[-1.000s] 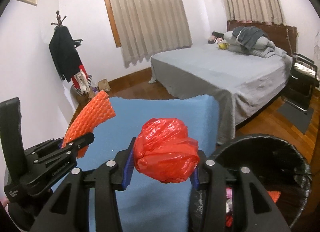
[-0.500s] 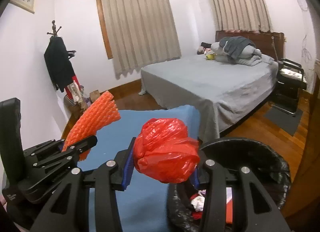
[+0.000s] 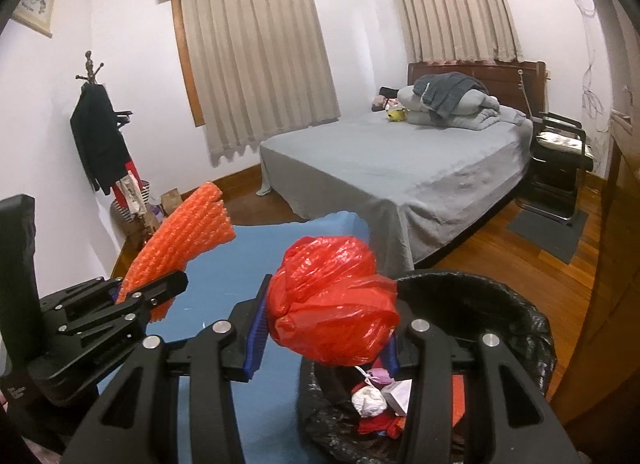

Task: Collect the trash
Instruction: 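Carry the orange strip and red bag over the black bin with both grippers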

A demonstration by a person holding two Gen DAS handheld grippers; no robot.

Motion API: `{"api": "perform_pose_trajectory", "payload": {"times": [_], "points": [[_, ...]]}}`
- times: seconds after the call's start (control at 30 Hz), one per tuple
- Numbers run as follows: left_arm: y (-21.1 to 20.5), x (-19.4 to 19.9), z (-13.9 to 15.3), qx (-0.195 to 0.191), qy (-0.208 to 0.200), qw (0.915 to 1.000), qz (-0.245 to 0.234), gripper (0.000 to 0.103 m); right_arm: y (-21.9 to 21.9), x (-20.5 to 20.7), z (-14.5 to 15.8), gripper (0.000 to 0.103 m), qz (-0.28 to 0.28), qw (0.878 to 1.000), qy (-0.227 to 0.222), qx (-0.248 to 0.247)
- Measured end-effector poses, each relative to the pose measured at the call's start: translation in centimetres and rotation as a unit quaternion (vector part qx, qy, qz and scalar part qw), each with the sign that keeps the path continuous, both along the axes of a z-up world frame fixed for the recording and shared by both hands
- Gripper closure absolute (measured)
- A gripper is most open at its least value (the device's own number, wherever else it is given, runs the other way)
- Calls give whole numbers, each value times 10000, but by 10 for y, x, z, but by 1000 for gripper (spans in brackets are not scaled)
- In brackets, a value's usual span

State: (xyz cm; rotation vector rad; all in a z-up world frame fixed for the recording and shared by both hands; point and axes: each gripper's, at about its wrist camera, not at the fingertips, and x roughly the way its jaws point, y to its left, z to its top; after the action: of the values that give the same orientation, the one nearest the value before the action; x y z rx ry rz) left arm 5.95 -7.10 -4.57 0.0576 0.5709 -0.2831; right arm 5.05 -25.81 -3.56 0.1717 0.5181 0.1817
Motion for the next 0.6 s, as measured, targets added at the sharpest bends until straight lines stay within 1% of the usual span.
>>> {"api": "perform_pose_trajectory", "payload": {"times": [0.13, 0.6], "points": [[-4, 5, -2, 22, 10, 9999, -142, 84, -9, -2, -1, 58, -109, 9999, -2, -3], [-43, 19, -16, 73, 27, 9985, -546, 83, -46, -4, -12, 58, -507, 9986, 105, -92]]}}
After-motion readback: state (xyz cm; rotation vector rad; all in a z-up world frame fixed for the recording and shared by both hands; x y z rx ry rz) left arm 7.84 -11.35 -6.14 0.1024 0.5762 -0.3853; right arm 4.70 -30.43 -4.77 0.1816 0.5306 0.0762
